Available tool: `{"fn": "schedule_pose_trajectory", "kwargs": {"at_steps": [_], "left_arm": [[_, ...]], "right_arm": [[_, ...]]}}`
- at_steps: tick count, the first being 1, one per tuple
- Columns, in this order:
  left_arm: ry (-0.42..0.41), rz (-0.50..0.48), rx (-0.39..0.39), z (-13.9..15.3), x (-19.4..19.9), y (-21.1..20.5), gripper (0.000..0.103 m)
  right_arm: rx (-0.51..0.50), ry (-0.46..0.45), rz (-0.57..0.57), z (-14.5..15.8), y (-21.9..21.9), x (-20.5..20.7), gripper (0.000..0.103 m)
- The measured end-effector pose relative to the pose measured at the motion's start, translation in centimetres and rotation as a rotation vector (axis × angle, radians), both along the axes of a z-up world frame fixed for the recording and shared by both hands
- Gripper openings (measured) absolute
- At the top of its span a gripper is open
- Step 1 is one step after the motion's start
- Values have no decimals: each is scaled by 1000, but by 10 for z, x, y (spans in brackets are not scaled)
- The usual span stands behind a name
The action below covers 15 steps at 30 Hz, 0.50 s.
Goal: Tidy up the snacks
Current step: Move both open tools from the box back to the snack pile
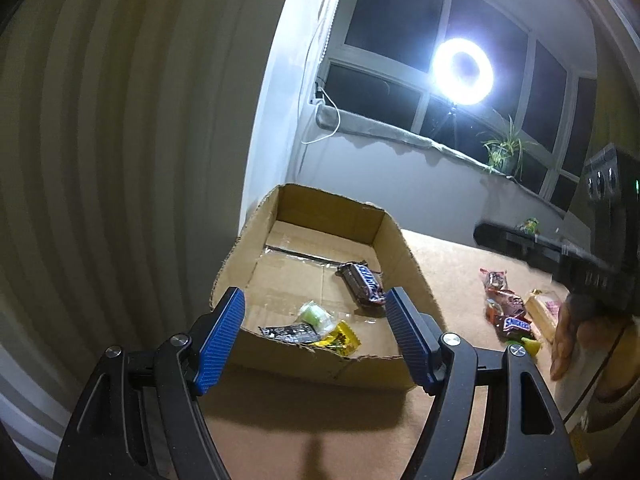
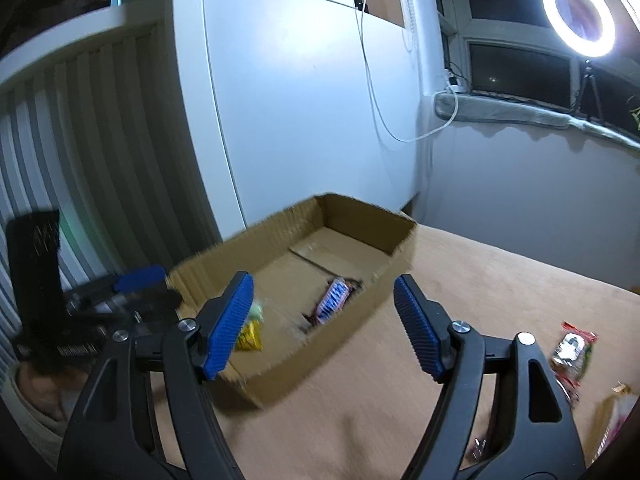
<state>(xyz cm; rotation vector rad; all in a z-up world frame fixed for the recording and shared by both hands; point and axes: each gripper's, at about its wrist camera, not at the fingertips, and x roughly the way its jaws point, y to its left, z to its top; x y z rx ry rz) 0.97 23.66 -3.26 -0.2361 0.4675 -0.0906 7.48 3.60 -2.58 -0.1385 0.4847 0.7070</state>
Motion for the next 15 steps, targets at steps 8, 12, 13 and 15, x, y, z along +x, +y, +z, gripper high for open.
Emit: {"fn": "schedule_pose_trajectory", "kwargs": {"at_steps": [8, 12, 13, 15], "left_arm": [[-9, -41, 23, 8, -7, -24, 77], [-10, -77, 34, 12, -6, -43, 78], [-11, -91, 37, 13, -6, -49, 78], [-11, -118, 46, 14, -7, -61, 79]], "right_arm": [[-12, 32, -36, -18, -33, -14, 78], [-9, 39, -76, -23, -59, -19, 78], [-10, 43, -92, -25, -68, -20, 78], [-13, 51, -117, -28, -83, -22, 78]]}}
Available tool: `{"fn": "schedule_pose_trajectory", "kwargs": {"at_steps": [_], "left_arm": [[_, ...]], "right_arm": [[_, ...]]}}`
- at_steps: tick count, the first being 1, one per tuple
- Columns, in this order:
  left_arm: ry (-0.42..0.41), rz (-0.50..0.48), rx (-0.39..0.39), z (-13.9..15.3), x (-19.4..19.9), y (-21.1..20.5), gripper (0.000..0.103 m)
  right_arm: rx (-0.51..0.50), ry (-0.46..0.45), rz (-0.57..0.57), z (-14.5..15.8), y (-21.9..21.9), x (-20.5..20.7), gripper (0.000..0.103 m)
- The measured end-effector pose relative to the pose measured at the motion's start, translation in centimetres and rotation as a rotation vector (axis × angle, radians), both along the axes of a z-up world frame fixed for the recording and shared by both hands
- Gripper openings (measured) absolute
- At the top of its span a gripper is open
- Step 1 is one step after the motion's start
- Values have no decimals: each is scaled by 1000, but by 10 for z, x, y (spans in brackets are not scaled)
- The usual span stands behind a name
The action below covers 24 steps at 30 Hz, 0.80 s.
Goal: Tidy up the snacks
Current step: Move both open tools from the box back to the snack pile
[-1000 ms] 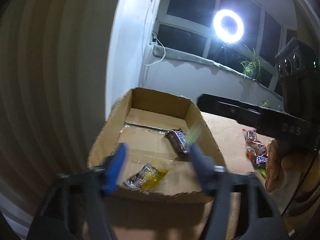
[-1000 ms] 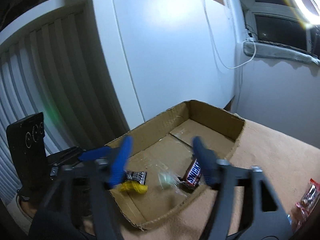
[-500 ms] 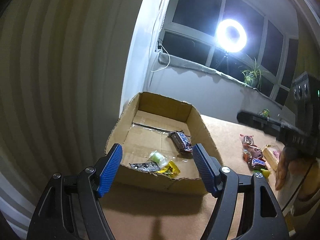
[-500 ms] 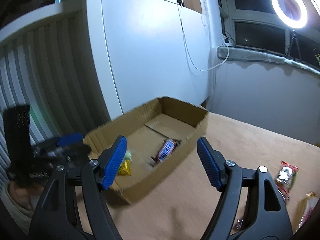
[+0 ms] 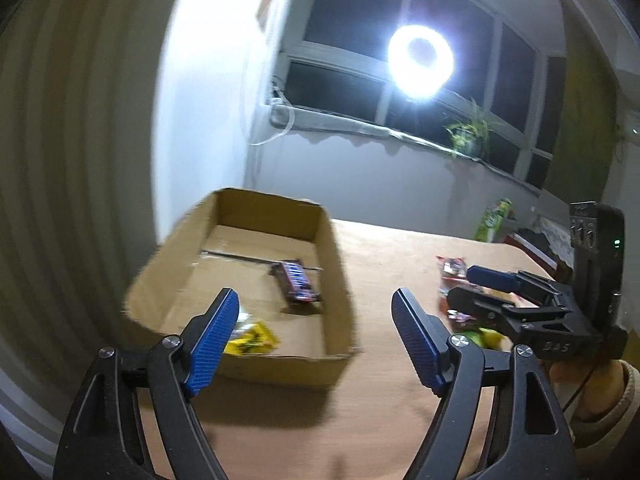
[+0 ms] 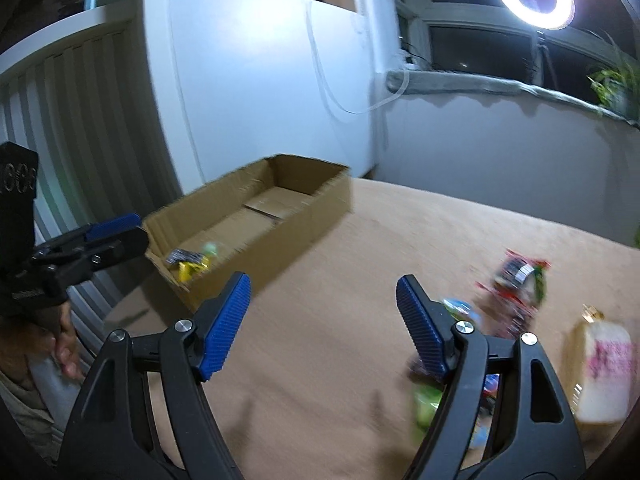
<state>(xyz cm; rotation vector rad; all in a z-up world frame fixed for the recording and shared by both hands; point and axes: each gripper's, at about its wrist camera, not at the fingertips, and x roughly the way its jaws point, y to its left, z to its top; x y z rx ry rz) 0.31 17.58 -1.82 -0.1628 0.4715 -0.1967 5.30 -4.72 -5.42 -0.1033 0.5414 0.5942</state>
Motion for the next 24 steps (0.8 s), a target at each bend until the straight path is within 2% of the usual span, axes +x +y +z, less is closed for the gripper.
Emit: {"fn": "schedule_pose_trajectory", "kwargs": {"at_steps": [12, 24], "left_arm": [[45, -164, 48, -7, 9, -73, 79], [148, -331, 65, -27, 49, -149, 79]], "right_arm": [[12, 76, -170, -26, -92, -3, 78], [7, 130, -105, -51, -96, -13, 78]]}}
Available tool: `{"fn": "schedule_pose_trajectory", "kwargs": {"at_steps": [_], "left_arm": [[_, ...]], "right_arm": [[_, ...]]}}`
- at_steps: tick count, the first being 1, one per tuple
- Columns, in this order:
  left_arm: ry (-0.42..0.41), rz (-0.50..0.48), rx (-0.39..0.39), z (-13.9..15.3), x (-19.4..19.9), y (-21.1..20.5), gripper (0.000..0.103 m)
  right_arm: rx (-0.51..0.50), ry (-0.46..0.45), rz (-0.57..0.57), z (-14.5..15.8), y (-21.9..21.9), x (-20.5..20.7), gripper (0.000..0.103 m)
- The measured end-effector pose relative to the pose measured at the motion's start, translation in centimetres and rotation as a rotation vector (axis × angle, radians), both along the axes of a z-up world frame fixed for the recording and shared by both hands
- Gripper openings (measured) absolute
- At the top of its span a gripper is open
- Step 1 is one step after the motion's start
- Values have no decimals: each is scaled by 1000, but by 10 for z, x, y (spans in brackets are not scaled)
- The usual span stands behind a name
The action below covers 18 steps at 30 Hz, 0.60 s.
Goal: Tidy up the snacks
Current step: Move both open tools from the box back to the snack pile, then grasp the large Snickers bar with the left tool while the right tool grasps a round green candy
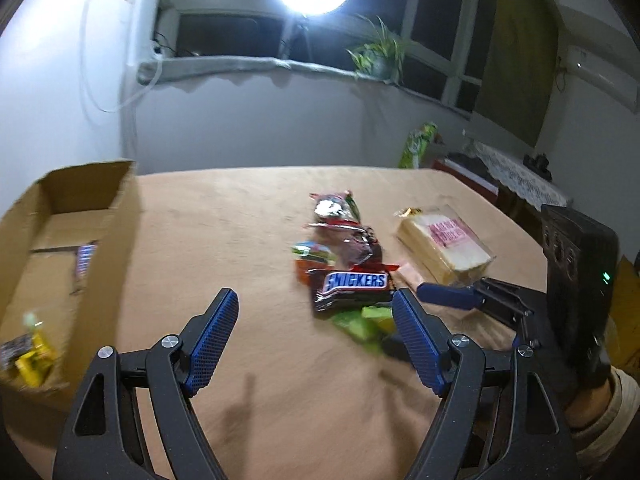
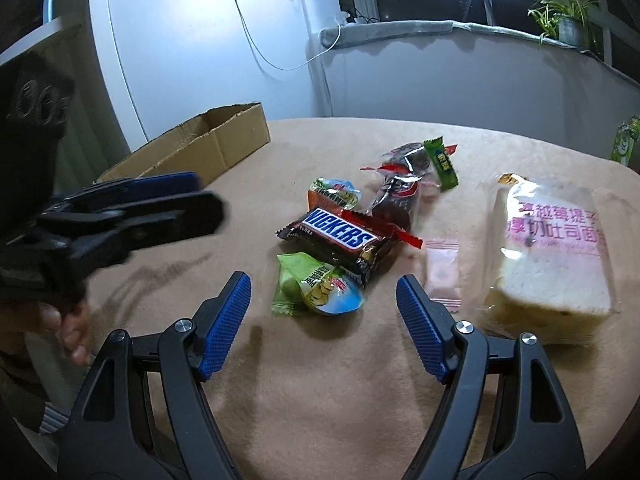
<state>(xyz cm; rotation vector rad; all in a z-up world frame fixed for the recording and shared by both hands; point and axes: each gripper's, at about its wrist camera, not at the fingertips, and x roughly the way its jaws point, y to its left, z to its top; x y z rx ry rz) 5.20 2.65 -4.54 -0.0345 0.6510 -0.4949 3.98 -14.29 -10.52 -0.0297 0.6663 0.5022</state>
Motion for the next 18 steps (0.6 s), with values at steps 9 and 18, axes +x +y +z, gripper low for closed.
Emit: {"fn": "schedule_pose_trajectory", "kwargs": {"at_steps": [9, 18], "left_arm": [[95, -23, -18, -12, 26, -21, 79], [184, -51, 46, -28, 42, -50, 79]], "right_arm": [[6, 14, 32, -6, 0, 9, 48], [-18, 1, 46, -6, -13, -1, 31]]}}
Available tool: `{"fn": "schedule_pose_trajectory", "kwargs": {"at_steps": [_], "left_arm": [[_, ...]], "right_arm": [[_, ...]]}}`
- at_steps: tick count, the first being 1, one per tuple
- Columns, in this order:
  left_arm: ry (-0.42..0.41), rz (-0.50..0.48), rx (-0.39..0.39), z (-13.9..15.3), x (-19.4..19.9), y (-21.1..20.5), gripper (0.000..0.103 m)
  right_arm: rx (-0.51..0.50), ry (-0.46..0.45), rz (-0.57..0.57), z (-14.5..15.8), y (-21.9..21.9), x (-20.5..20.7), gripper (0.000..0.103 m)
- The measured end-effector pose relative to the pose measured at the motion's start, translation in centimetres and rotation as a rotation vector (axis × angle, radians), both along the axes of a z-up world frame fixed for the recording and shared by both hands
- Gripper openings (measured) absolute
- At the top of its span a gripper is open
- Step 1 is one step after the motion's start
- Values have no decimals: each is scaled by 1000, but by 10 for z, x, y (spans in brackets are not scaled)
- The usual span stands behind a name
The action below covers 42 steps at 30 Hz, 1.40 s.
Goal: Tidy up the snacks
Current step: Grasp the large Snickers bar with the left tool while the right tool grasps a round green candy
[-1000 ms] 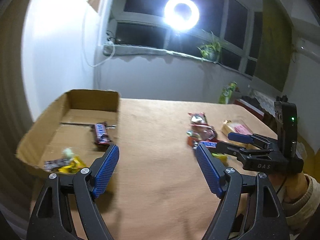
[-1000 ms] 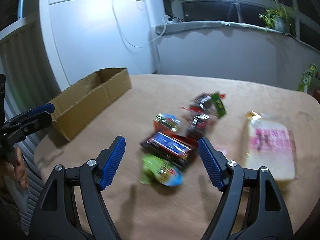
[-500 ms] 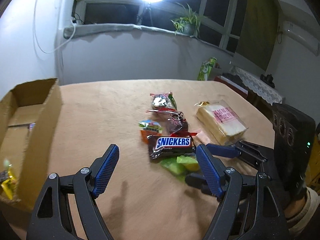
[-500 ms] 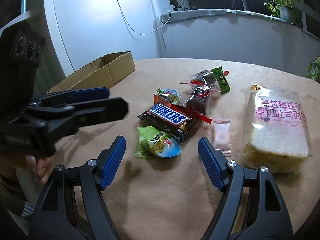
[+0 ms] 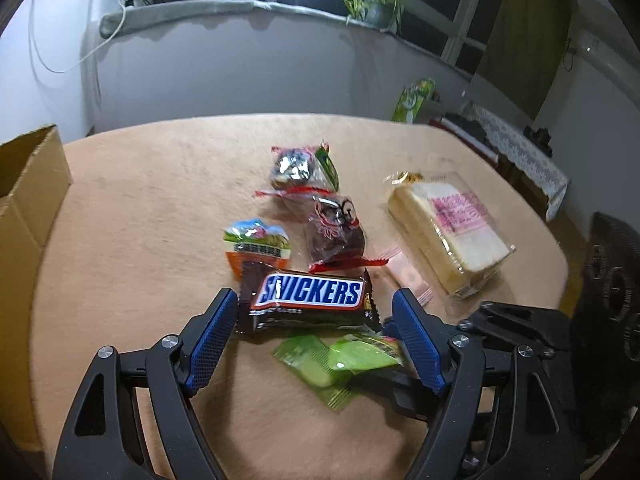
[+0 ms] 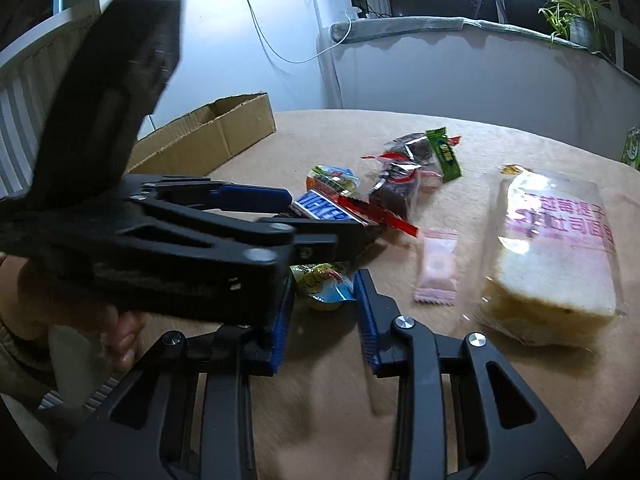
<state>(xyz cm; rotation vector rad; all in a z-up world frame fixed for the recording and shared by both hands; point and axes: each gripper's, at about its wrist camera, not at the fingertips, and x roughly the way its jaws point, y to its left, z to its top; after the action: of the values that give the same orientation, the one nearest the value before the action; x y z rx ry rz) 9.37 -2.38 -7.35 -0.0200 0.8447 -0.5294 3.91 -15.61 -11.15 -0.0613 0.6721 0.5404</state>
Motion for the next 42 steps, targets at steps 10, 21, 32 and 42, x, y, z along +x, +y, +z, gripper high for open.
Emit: {"fn": "schedule_pose_trajectory", "kwargs": {"at_steps": [10, 21, 32, 42], "left_arm": [[-5, -5, 41, -5, 1, -11, 61], [-61, 18, -1, 10, -16, 0, 58], [-163, 67, -71, 47, -37, 30, 58], [-233, 183, -109, 61, -54, 93, 58]], "right_arm": [[45, -10, -68, 1, -47, -13, 30], [124, -36, -73, 11, -57, -19, 30], [151, -64, -87, 32, -51, -19, 30], [109, -95, -30, 56, 0, -7, 30]]}}
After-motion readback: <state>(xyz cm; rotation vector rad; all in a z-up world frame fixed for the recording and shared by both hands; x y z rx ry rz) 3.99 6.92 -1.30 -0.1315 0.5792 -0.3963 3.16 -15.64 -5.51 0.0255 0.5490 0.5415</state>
